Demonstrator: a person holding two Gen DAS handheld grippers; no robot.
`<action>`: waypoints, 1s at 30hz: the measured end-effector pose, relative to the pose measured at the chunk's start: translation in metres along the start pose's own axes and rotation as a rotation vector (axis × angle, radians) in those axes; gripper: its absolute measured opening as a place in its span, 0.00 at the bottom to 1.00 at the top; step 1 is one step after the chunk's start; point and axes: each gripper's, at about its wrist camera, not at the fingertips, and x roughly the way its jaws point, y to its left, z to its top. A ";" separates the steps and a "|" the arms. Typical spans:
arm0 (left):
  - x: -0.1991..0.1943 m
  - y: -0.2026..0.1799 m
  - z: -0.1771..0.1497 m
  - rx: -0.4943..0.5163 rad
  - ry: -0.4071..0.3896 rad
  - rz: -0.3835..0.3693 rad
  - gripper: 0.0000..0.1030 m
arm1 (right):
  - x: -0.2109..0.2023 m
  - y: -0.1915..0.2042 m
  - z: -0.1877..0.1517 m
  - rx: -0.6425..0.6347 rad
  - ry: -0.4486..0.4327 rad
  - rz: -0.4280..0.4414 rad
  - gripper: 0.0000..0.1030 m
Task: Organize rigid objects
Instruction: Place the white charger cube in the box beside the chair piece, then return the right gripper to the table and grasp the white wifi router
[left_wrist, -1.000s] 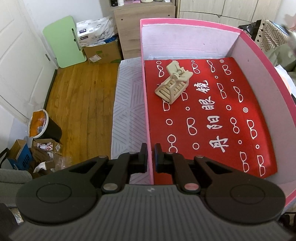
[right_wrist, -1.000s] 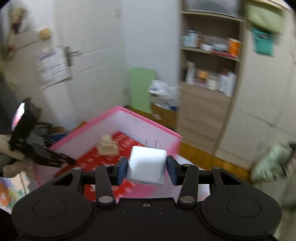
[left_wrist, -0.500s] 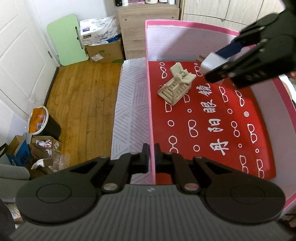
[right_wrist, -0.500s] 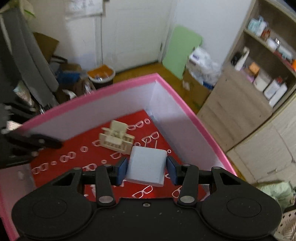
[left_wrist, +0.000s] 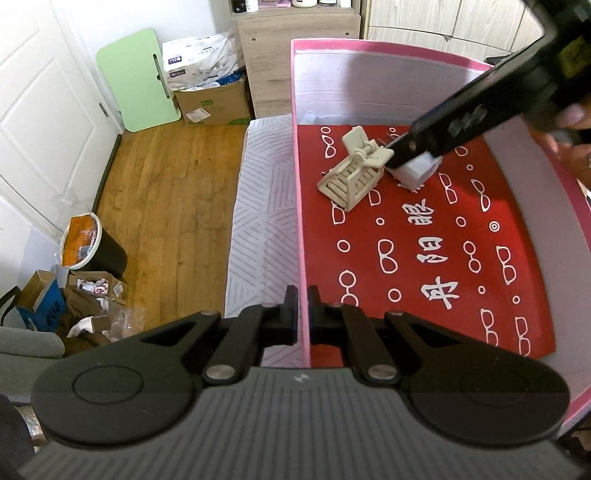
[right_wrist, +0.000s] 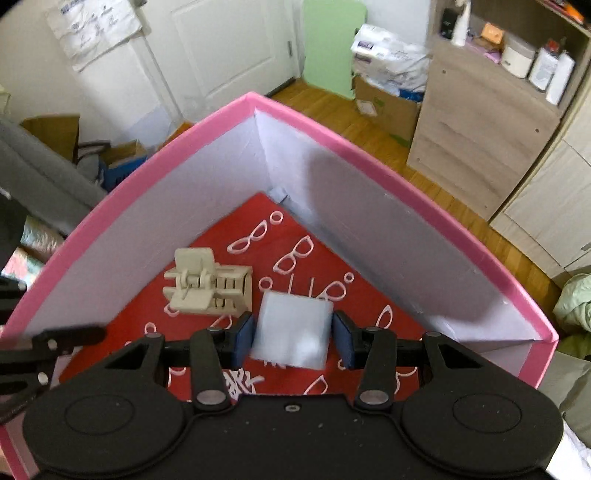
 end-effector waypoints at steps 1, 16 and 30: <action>0.000 -0.001 0.000 0.004 0.002 0.002 0.03 | -0.006 -0.001 -0.001 0.017 -0.025 0.016 0.61; 0.000 -0.003 0.000 0.001 -0.005 0.005 0.04 | -0.147 -0.022 -0.087 0.087 -0.320 0.014 0.65; -0.004 -0.003 -0.002 -0.004 -0.012 0.015 0.04 | -0.151 -0.093 -0.207 0.332 -0.250 -0.159 0.65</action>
